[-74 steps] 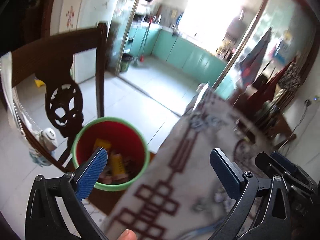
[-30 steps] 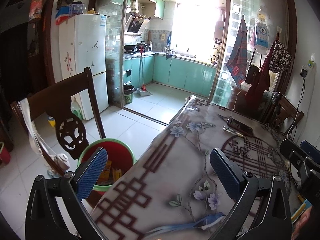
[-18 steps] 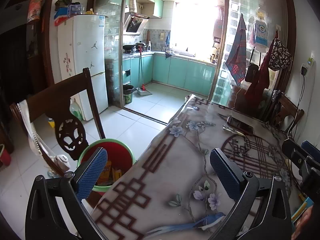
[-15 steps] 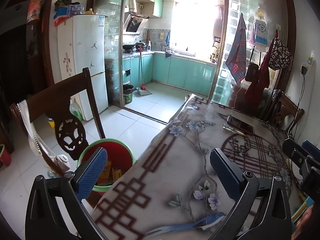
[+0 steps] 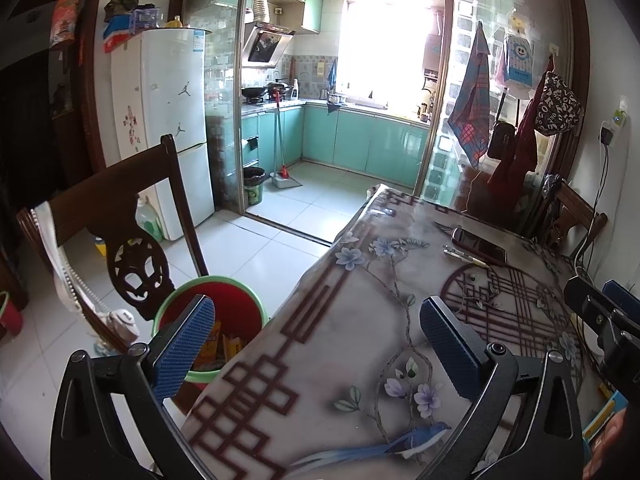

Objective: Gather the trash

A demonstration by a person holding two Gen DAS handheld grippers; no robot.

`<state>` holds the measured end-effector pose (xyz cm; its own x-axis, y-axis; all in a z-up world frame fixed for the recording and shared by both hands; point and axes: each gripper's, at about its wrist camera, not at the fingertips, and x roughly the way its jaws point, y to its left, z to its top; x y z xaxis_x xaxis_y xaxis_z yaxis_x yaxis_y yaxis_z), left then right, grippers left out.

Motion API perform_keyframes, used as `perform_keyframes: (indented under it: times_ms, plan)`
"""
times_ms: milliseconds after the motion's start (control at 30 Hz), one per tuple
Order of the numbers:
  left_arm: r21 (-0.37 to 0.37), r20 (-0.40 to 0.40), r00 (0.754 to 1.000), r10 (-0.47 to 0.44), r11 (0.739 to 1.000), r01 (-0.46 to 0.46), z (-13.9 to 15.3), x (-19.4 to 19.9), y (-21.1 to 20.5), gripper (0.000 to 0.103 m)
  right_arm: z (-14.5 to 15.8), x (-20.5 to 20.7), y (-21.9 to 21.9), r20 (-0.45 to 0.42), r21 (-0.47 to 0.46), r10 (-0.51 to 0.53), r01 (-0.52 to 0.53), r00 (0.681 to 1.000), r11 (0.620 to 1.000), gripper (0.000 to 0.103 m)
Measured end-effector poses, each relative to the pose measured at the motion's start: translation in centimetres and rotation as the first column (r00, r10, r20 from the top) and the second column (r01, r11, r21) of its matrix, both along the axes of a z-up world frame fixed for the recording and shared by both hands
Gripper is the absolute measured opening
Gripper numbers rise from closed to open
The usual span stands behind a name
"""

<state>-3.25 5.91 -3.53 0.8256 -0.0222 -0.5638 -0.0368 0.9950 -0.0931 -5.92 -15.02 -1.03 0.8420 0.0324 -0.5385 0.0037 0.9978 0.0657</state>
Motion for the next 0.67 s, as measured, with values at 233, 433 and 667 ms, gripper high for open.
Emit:
perform_keyframes:
  times_ms: [233, 433, 667]
  plan:
    - [0.004, -0.010, 1.000, -0.007, 1.000, 0.007, -0.1, 0.2, -0.4, 0.103, -0.3, 0.0, -0.4, -0.006, 0.006, -0.007, 0.007, 1.000, 1.000, 0.087]
    - [0.009, -0.034, 0.999, -0.012, 1.000, 0.012, -0.7, 0.8, -0.8, 0.103, -0.7, 0.4, -0.6, -0.017, 0.010, -0.010, 0.011, 1.000, 1.000, 0.087]
    - [0.025, -0.043, 0.998, -0.055, 0.998, 0.057, -1.7, 1.6, -2.1, 0.103, -1.8, 1.5, -1.2, -0.047, 0.014, -0.028, 0.029, 0.998, 0.999, 0.087]
